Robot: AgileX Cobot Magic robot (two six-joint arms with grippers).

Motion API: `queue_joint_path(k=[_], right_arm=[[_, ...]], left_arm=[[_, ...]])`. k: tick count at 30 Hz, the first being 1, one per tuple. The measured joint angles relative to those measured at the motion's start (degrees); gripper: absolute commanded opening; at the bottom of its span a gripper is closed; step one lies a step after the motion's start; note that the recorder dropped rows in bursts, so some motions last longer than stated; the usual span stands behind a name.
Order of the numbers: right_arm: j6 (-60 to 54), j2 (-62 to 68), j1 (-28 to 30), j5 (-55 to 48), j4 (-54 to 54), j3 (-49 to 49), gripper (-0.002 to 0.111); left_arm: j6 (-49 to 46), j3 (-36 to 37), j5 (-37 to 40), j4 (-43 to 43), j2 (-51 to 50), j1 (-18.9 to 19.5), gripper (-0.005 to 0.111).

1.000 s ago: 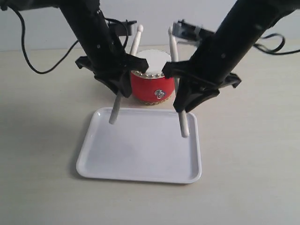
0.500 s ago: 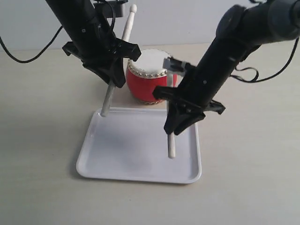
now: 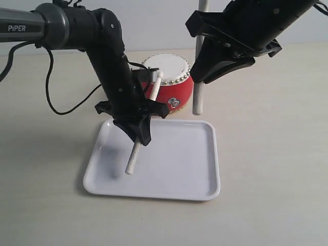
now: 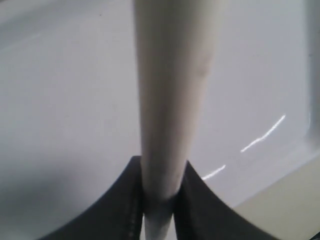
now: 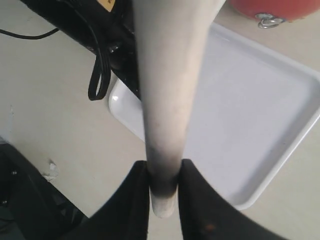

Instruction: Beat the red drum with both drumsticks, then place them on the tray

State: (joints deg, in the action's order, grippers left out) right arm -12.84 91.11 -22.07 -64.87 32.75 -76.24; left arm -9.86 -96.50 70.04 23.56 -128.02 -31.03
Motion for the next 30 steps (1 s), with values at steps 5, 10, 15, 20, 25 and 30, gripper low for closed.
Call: queue_joint_path(k=[5,10,15,20,25,30], right_arm=[[0.6,-0.4,0.0,0.0,-0.2,0.0,0.000],[0.6,-0.4,0.0,0.0,-0.2,0.0,0.000],[-2.7,-0.4,0.0,-0.4,-0.3,0.0,0.000],[-10.4,0.7,-0.1,-3.3,-0.5,0.0,0.000],[-18.2,5.6,-6.3,-3.7,-9.0,0.0,0.000],[-20.6,9.6,-11.5,-1.7,-18.1,0.0,0.000]], left_arm=[[0.1,0.0,0.0,-0.7,0.5,0.0,0.000],[0.2,0.0,-0.1,-1.6,5.3,0.0,0.000],[0.9,2.3,-0.3,-7.0,18.5,0.2,0.000],[0.9,18.3,-0.3,-8.8,34.2,3.4,0.000],[0.9,33.5,-0.9,-9.0,49.3,6.9,0.000],[1.7,40.5,-1.2,-9.0,61.2,8.0,0.000]])
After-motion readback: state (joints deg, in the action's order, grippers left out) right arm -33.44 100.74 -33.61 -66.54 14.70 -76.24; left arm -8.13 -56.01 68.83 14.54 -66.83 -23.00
